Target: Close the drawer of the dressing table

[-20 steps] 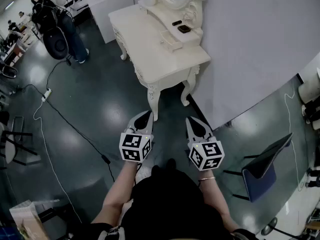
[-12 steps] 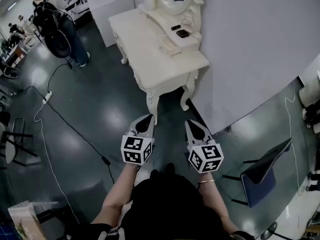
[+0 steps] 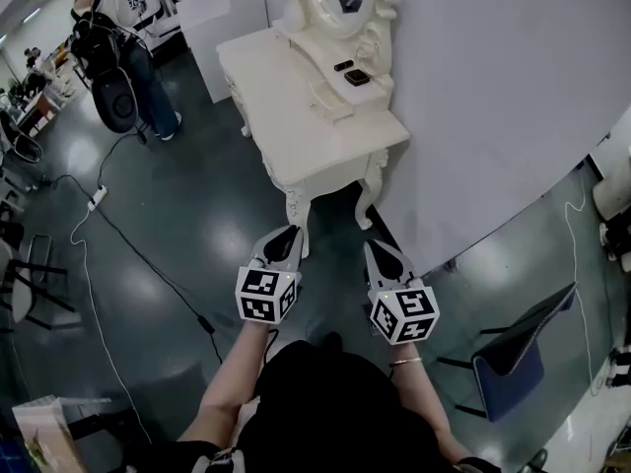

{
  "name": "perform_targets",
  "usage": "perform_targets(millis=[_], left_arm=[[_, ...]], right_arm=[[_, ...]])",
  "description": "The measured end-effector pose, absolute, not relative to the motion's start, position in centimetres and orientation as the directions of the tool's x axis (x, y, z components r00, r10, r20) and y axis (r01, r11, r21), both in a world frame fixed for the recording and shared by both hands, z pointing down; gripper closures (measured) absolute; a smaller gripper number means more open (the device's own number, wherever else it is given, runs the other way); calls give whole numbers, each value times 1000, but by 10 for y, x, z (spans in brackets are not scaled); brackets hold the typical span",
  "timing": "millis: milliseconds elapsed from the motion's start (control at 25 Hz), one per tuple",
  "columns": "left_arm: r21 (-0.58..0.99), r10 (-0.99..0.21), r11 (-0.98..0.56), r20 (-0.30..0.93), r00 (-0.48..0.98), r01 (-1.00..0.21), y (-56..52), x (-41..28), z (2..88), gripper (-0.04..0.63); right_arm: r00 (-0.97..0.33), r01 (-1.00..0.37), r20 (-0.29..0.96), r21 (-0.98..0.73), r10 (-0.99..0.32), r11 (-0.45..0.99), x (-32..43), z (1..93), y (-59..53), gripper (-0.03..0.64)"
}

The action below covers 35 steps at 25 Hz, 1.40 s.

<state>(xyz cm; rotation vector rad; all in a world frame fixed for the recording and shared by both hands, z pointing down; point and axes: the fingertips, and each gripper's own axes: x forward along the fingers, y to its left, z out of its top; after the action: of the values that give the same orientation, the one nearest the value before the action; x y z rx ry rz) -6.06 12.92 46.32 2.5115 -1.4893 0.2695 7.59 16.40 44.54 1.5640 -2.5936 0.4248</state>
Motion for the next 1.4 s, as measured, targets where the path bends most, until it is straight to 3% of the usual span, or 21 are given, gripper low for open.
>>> perform_targets(millis=[680, 1400], left_arm=[[86, -846, -460, 260, 466, -884, 75, -49, 461, 499], [116, -833, -468, 273, 481, -876, -125, -66, 468, 477]], right_arm=[[-467, -880, 211, -212, -859, 426, 97, 452, 131, 612], [-432, -897, 262, -223, -863, 382, 82, 465, -60, 612]])
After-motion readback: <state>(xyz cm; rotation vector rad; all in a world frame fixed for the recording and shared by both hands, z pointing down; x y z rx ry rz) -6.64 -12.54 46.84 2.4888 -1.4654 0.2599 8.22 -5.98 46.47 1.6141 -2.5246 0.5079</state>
